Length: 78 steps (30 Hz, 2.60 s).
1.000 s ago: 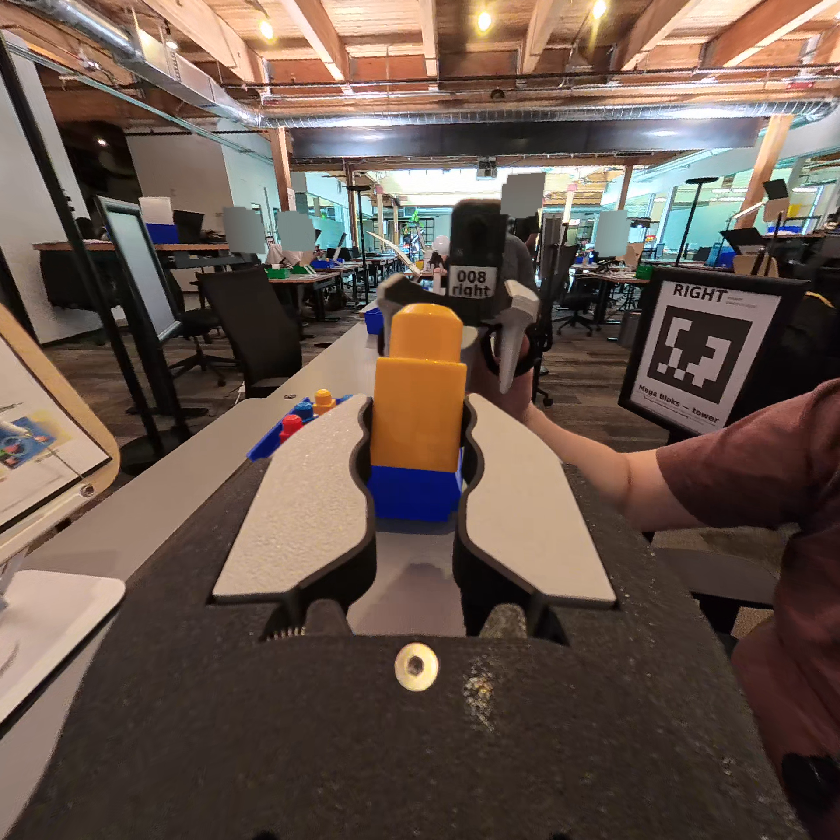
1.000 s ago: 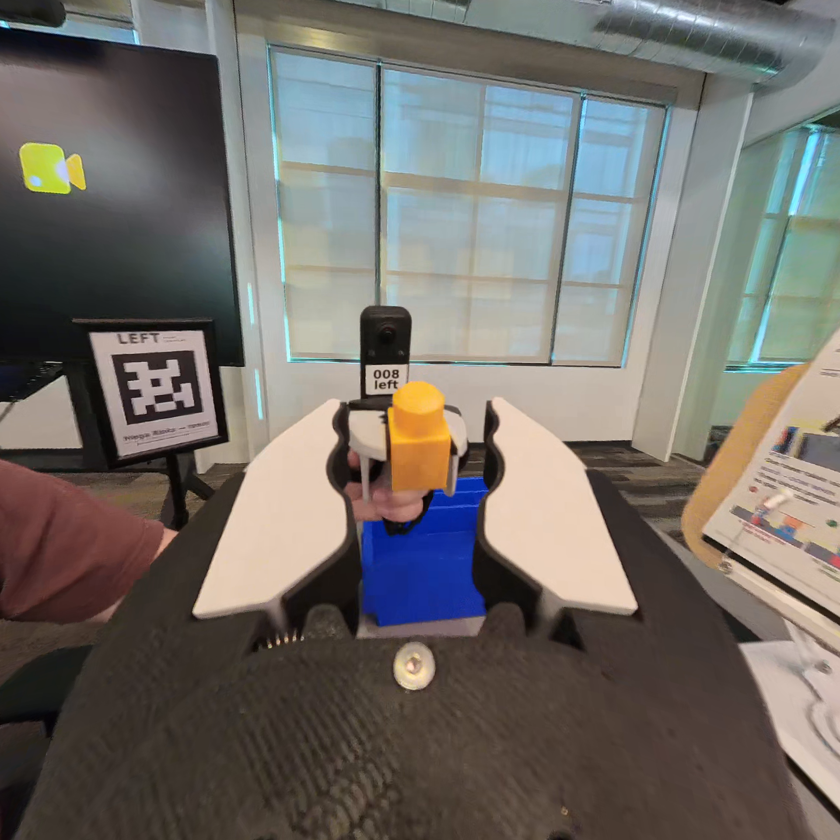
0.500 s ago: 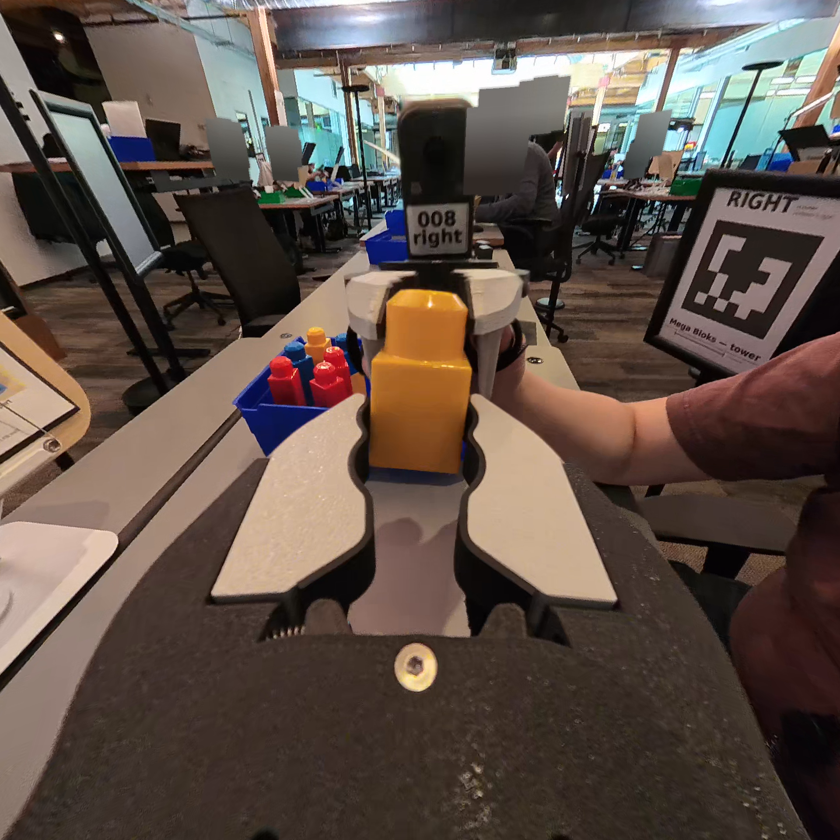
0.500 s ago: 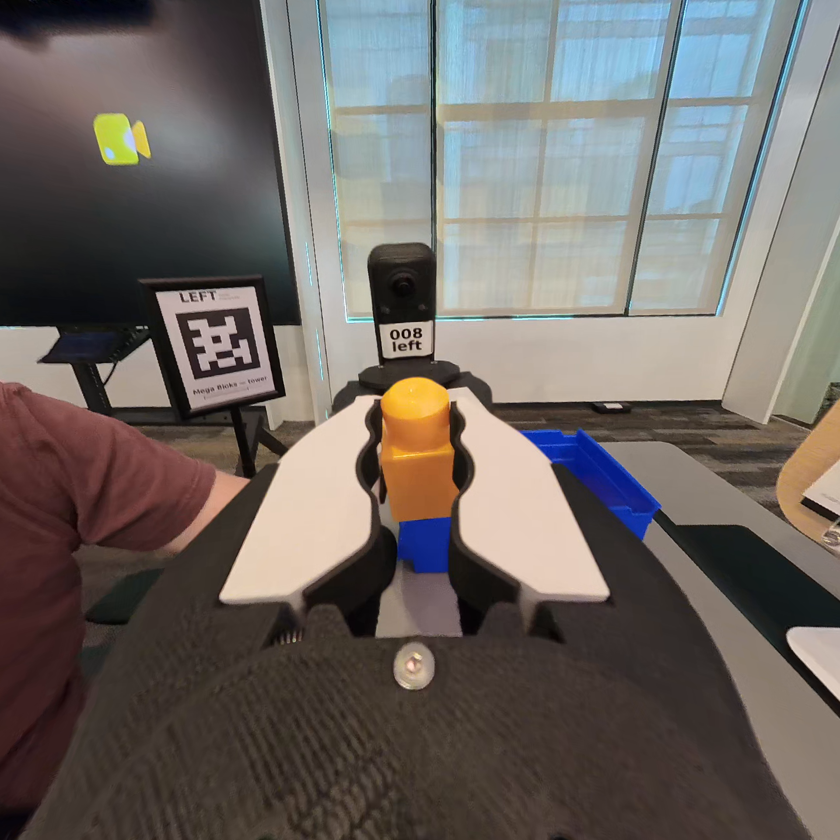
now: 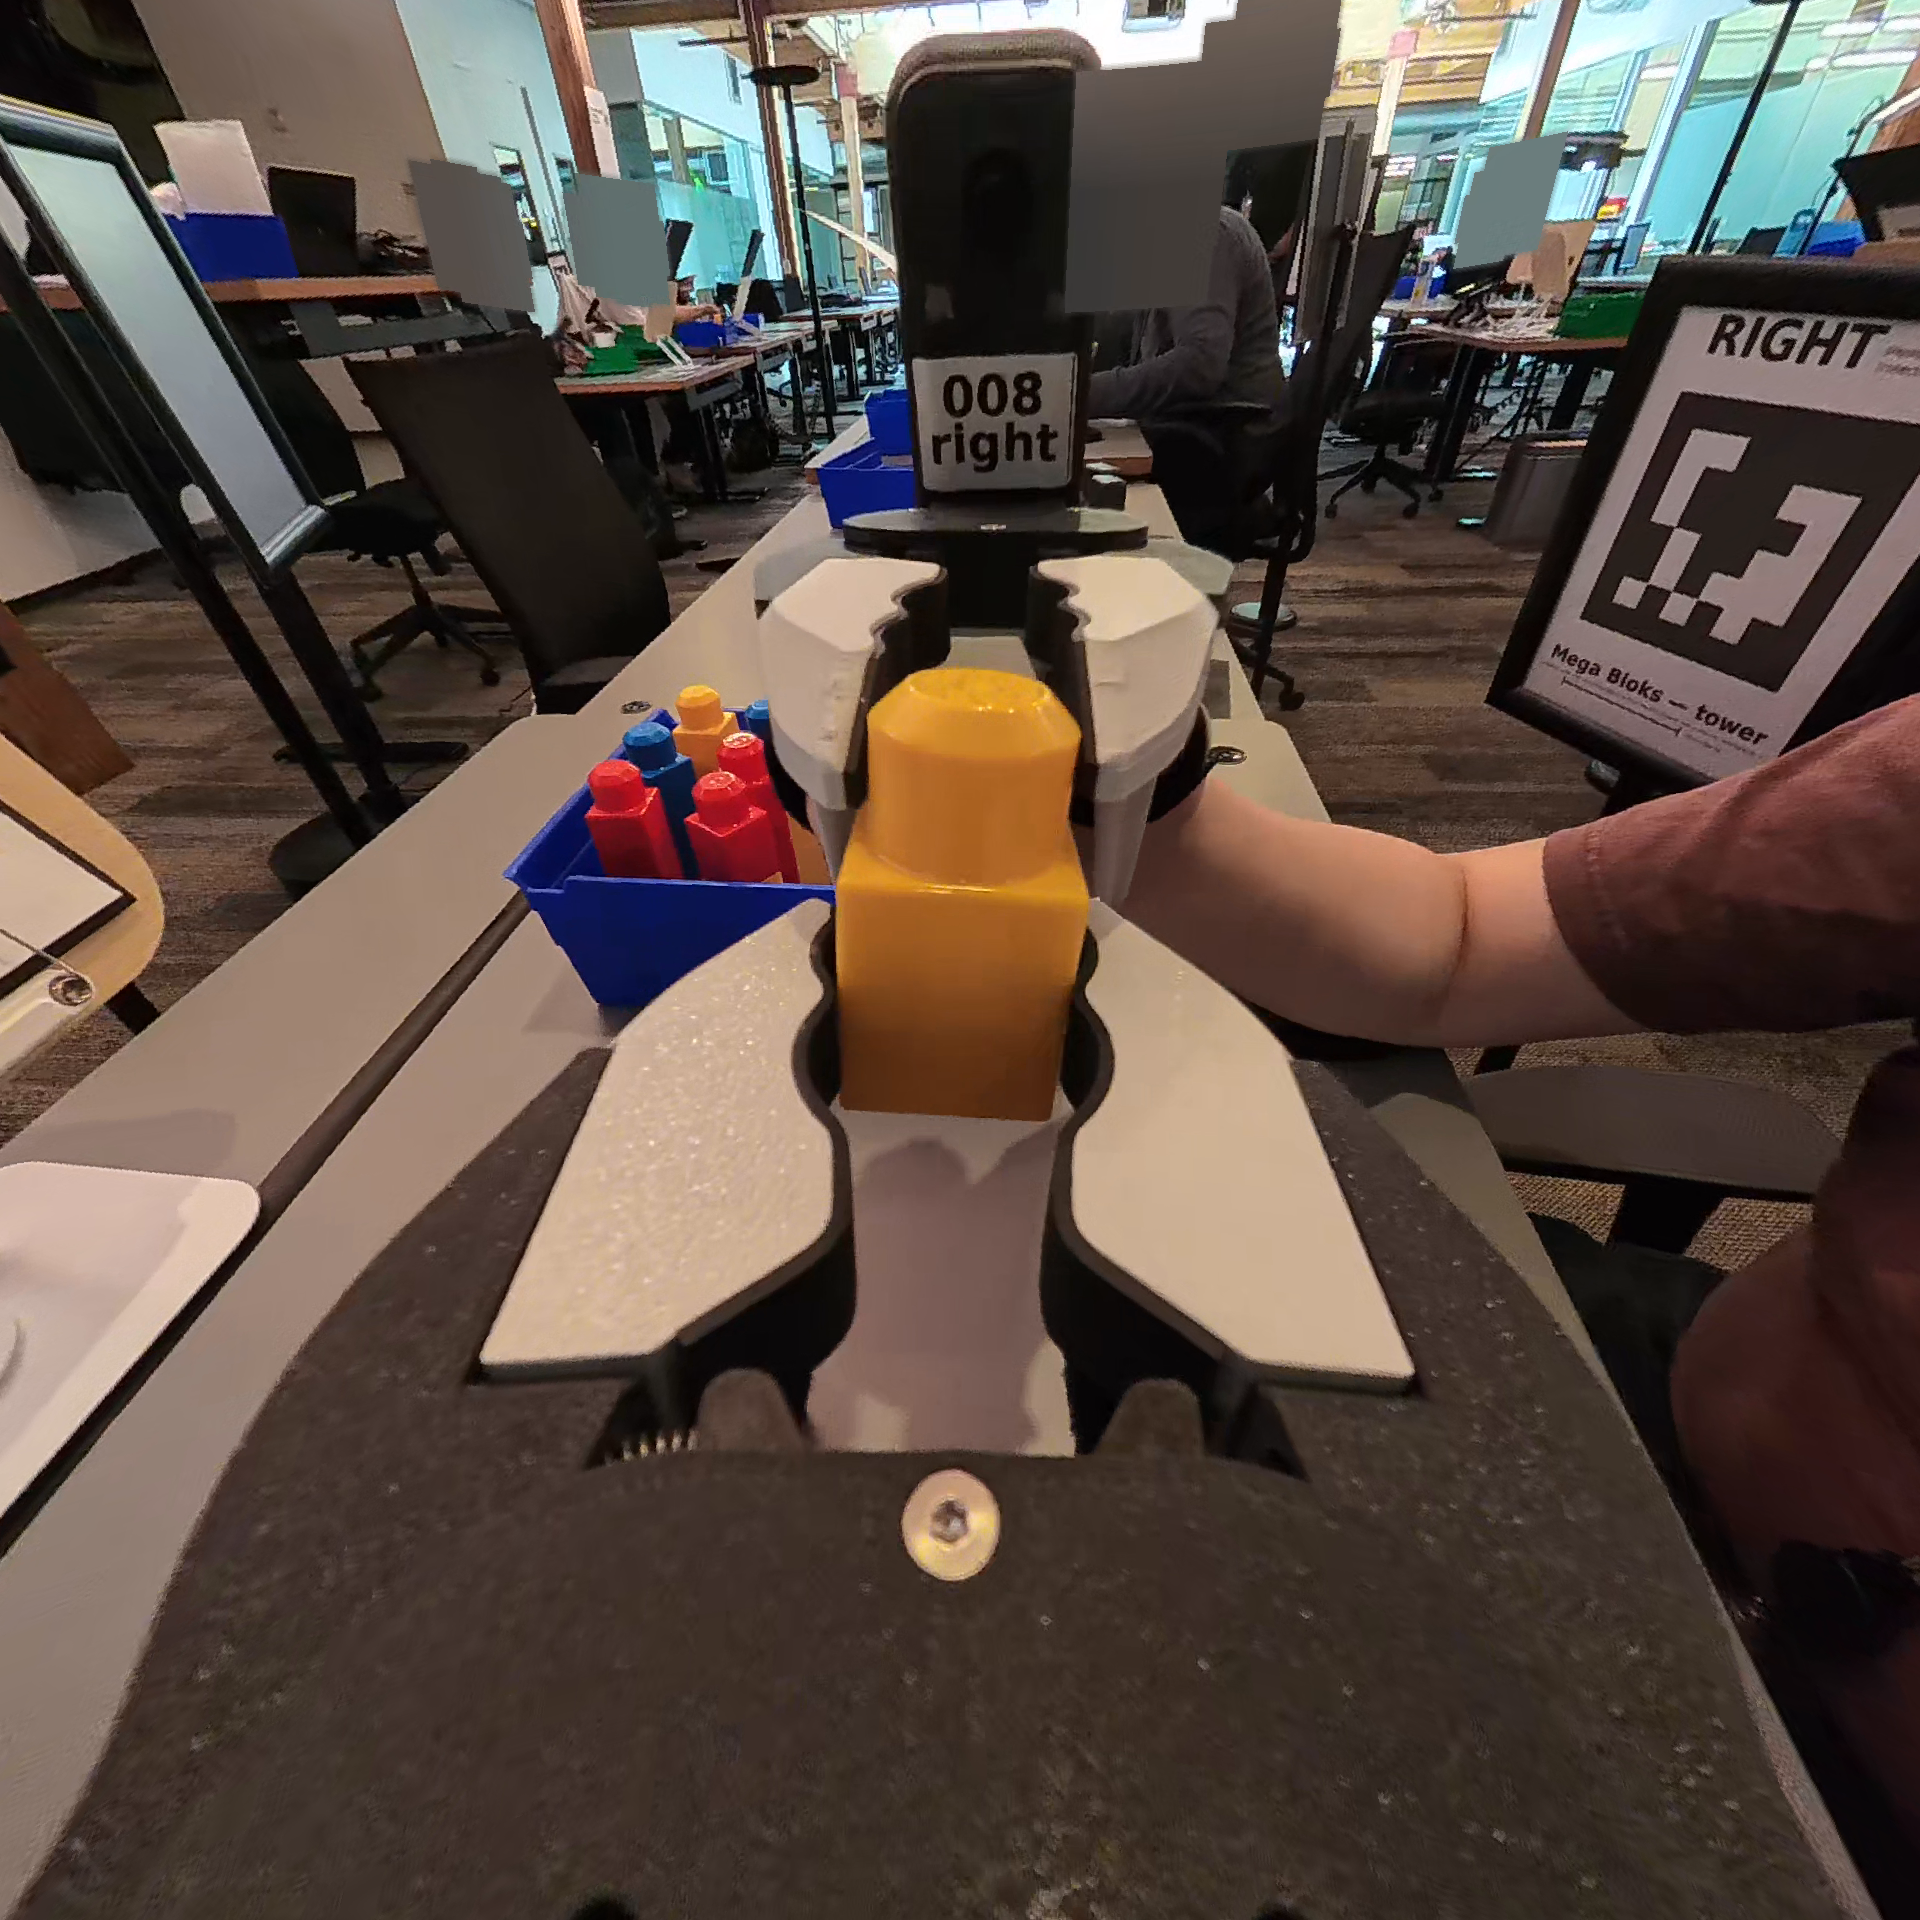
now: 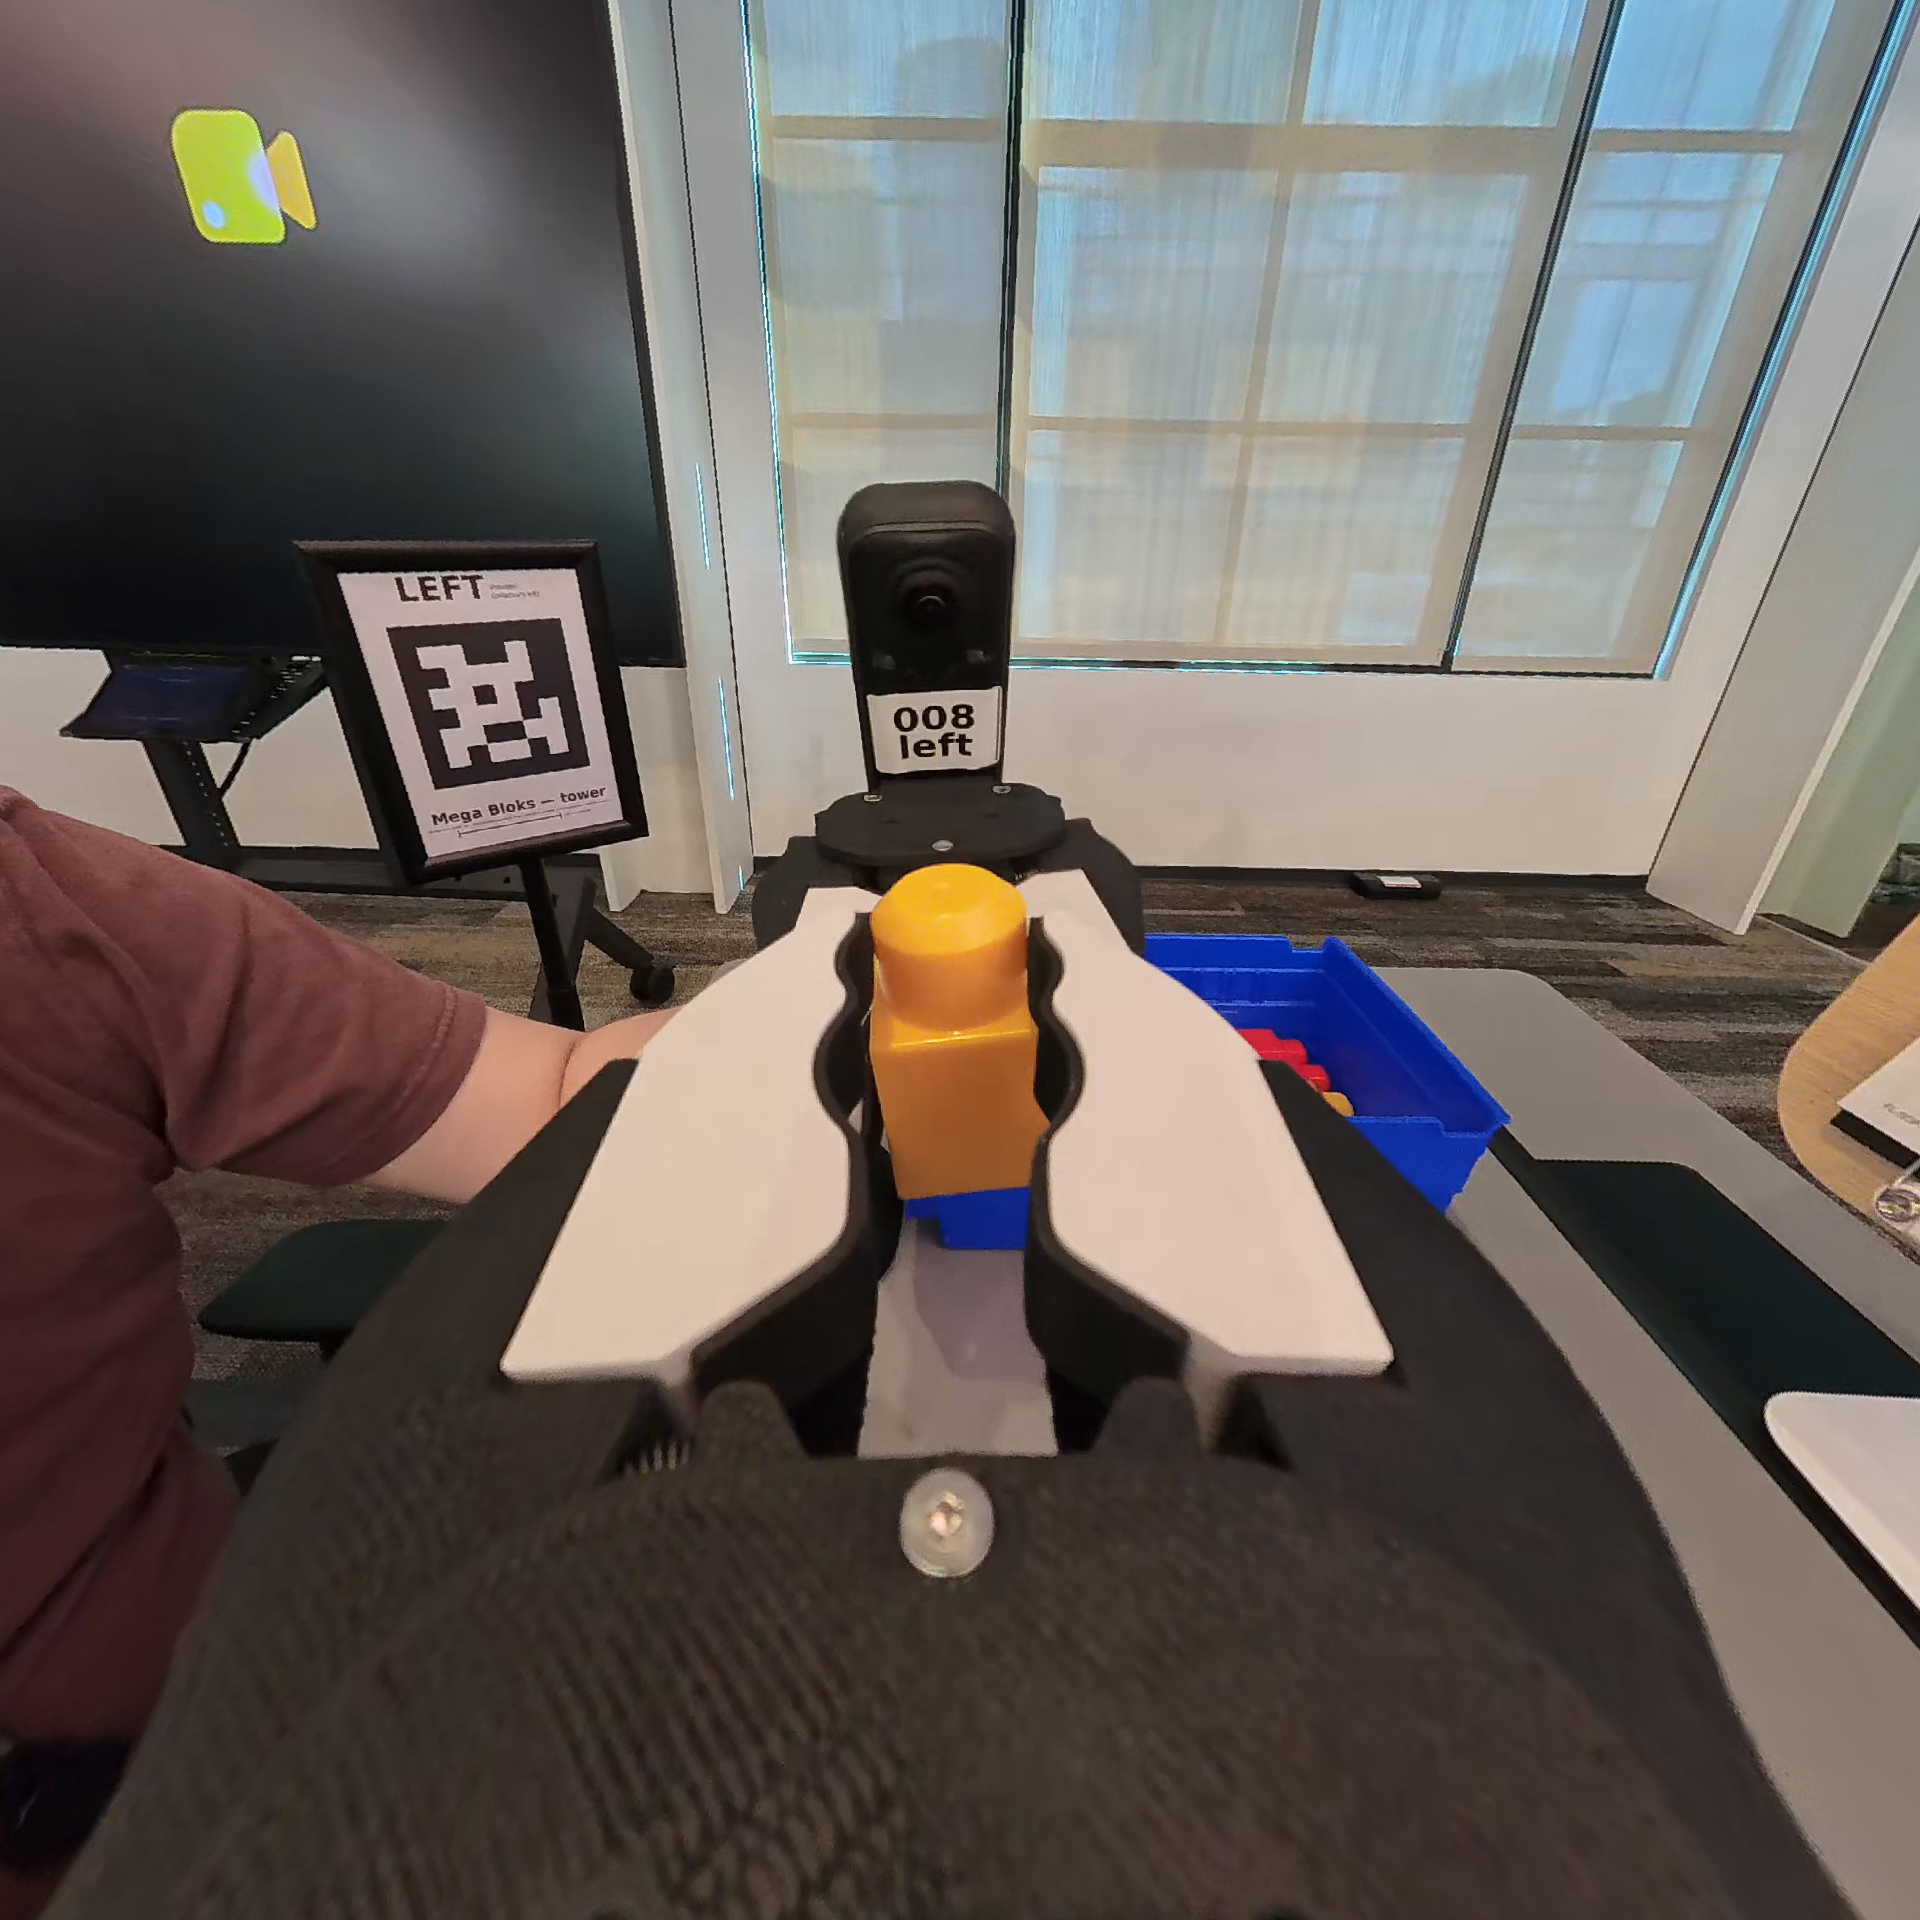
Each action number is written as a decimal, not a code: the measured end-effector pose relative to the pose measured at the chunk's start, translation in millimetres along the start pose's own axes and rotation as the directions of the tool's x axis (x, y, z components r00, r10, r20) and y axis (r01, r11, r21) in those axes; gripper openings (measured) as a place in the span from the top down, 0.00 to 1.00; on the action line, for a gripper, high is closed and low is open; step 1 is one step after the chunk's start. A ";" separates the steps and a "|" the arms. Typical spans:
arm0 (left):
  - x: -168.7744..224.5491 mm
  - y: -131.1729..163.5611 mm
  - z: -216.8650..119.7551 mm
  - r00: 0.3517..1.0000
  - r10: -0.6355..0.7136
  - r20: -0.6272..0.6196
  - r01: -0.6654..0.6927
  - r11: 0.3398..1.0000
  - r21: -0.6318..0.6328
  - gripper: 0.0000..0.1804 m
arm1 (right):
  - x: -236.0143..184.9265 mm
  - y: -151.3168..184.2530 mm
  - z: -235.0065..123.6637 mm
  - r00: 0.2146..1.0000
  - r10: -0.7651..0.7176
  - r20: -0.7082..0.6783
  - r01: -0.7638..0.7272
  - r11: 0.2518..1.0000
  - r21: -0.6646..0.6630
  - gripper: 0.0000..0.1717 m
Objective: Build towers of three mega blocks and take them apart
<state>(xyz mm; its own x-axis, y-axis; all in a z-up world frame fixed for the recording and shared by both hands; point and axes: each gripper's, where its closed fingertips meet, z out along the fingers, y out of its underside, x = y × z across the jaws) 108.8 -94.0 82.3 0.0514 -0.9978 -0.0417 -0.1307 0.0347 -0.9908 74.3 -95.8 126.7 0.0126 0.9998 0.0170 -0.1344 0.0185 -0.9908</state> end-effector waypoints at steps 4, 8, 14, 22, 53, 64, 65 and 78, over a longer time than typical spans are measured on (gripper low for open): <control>-7.9 -2.4 -7.3 0.998 0.037 0.055 -0.036 0.999 -0.014 0.78 | 4.9 -6.5 -2.1 0.998 -0.042 -0.051 0.044 0.999 0.032 0.70; -27.6 -18.3 -42.5 0.985 0.039 0.166 -0.043 0.999 0.016 0.79 | 34.8 2.4 -20.7 0.976 -0.082 -0.204 0.077 0.997 -0.033 0.69; -48.0 -44.0 -100.8 0.954 -0.012 0.300 -0.028 0.991 0.129 0.79 | 102.5 158.0 -63.9 0.894 -0.038 -0.447 -0.282 0.728 -0.625 0.69; -45.8 -46.0 -104.0 0.959 -0.031 0.281 -0.009 0.990 0.139 0.79 | 100.1 235.5 -61.1 0.871 0.146 -0.469 -0.460 0.578 -0.674 0.55; -48.2 -14.2 -75.6 0.974 -0.082 0.212 0.081 0.997 0.011 0.79 | 82.4 264.7 -68.5 0.969 -0.022 -0.248 -0.213 0.437 -0.874 0.64; -47.4 -10.0 -71.6 0.975 -0.081 0.206 0.085 0.996 -0.009 0.79 | 69.7 276.1 -62.7 0.981 0.058 -0.188 -0.193 0.459 -0.867 0.70; -47.7 -10.4 -71.4 0.975 -0.084 0.206 0.087 0.996 -0.005 0.79 | 69.8 278.8 -63.4 0.980 0.066 -0.190 -0.199 0.458 -0.867 0.70; -52.5 -8.1 -74.2 0.972 -0.102 0.213 0.105 0.994 -0.001 0.79 | 65.2 262.7 -71.1 0.986 0.033 -0.165 -0.164 0.409 -0.898 0.81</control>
<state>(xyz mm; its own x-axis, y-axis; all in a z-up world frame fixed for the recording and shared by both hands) 33.7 -46.1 102.1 0.2743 -0.9611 0.0334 -0.1257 -0.0703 -0.9896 110.2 -26.4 -142.0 0.1713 0.9845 -0.0379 0.8325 -0.1652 -0.5288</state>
